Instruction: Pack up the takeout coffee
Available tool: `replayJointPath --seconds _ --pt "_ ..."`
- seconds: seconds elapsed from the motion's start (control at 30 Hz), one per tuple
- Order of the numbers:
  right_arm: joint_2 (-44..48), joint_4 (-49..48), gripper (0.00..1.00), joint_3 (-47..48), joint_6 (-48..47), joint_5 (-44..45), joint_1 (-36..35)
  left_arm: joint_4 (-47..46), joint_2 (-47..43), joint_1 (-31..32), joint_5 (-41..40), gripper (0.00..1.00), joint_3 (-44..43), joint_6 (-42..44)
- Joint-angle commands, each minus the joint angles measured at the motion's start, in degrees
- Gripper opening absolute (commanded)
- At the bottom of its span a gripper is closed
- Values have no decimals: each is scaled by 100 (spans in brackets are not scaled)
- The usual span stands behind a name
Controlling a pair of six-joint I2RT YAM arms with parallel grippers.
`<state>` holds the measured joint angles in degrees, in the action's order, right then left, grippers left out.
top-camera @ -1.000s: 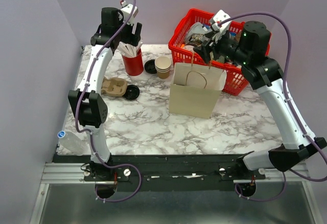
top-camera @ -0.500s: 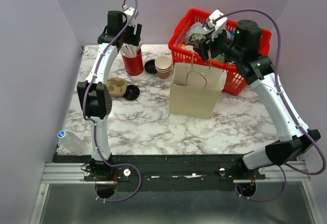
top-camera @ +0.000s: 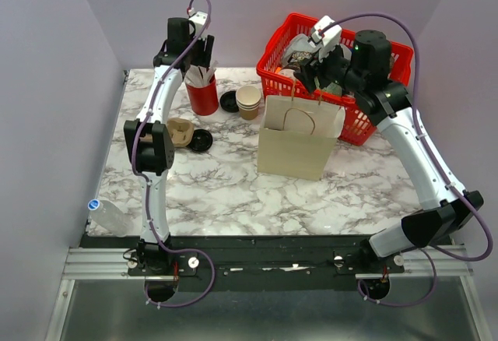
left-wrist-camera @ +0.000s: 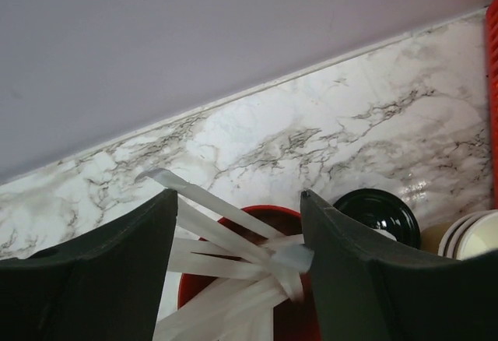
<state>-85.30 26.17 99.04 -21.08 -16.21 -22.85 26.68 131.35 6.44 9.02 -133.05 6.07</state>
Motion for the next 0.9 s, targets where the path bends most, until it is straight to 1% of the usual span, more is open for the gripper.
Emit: replayJointPath --seconds 0.0,0.03,0.07,0.1,0.17,0.23,0.3,0.43,0.5,0.53,0.57,0.6,0.67,0.87 --pt "-75 -130 76 98 -115 214 35 -145 181 -37 240 63 -256 -79" --pt "-66 -130 76 97 -116 214 26 -154 189 -37 319 58 -265 -97" --pt "-66 -130 76 89 -142 232 26 -137 181 -37 398 45 -265 -114" --pt "-75 -130 76 89 -151 241 26 -136 163 -29 477 37 -247 -140" --pt "-75 -139 76 89 -159 250 26 -145 75 -28 522 25 -186 -193" --pt "-84 -139 76 89 -159 258 26 -128 -56 -28 549 24 -125 -220" --pt "-75 -139 76 80 -168 241 35 -75 -197 -28 540 26 -2 -229" --pt "-57 -156 76 45 -168 188 35 -4 -670 -37 601 27 218 -88" --pt "-75 -183 76 45 -151 153 44 -5 -821 -64 663 24 324 -36" --pt "-84 -191 76 45 -142 144 44 -5 -926 -72 689 20 341 -44" --pt "-92 -200 76 45 -107 135 53 4 -962 -81 741 6 342 -44" --pt "-101 -226 76 45 -89 118 61 -4 -1006 -81 742 4 359 -53" --pt "-110 -235 76 27 -37 91 61 -5 -1102 -81 794 0 342 -70" --pt "-110 -279 76 18 51 12 79 83 -1383 -81 1023 0 341 -62"
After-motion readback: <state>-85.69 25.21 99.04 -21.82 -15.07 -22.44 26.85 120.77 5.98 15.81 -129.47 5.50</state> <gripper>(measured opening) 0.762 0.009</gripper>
